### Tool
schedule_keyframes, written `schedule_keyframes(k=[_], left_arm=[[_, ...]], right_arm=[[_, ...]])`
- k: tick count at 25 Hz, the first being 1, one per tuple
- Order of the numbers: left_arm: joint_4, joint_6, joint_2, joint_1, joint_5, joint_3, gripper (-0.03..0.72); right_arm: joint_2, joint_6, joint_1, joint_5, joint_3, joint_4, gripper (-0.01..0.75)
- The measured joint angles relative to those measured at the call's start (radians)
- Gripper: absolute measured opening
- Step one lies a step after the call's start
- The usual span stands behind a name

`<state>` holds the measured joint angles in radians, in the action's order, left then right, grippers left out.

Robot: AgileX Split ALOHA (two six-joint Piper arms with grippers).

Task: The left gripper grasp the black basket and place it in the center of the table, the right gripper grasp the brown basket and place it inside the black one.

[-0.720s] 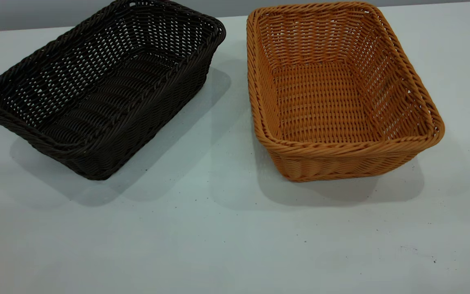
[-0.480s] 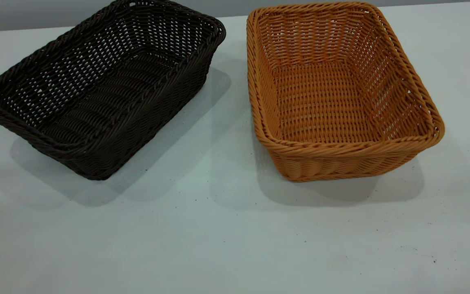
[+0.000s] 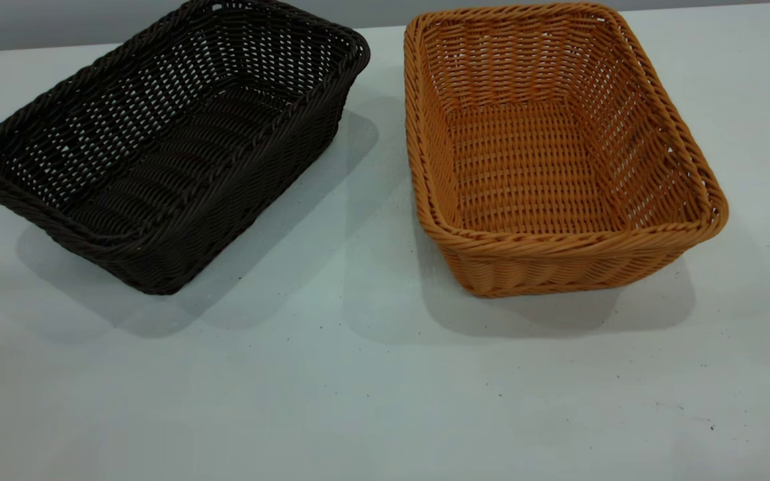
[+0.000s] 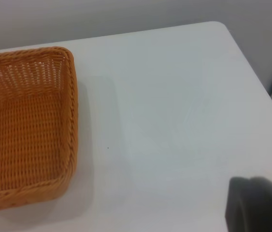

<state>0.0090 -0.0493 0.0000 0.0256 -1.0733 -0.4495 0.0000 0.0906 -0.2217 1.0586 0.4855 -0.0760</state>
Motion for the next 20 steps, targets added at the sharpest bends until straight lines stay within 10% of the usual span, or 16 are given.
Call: schedule_keyframes(k=[20], left_arm=[[-0.009, 0.0, 0.0, -0.019, 0.0, 0.0, -0.001]], right_arm=[[0.0, 0.0, 0.0, 0.0, 0.0, -0.013, -0.001]])
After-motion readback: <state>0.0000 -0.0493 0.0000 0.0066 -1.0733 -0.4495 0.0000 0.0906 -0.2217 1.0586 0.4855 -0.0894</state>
